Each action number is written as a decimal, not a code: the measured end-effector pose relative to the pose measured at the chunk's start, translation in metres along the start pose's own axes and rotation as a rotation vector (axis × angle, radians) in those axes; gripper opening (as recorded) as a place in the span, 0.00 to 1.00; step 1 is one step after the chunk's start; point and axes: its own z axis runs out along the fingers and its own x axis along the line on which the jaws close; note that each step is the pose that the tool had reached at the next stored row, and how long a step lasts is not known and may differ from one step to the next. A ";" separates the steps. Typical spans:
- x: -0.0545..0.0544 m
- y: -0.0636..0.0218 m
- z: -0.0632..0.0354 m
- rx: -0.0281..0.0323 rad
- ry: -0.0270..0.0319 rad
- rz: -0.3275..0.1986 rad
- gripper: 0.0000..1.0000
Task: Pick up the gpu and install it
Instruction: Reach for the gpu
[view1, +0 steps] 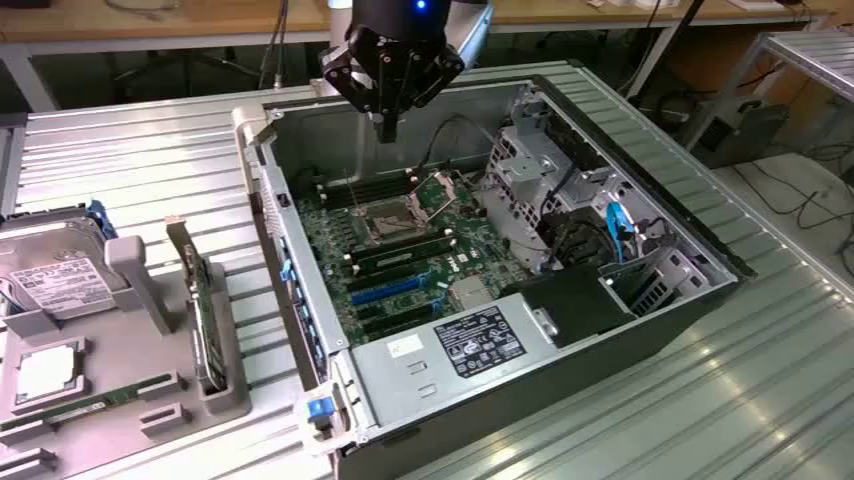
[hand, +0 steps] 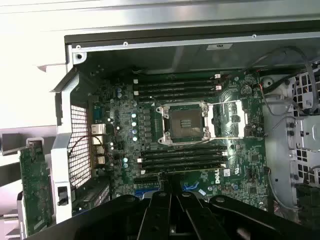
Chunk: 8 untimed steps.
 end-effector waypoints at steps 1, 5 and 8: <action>0.000 0.0000 0.0000 -0.0009 0.0001 0.000 0.11; 0.000 0.0000 0.0000 -0.0035 0.0003 0.000 0.11; 0.001 -0.0006 -0.0001 -0.0039 0.0003 0.000 0.11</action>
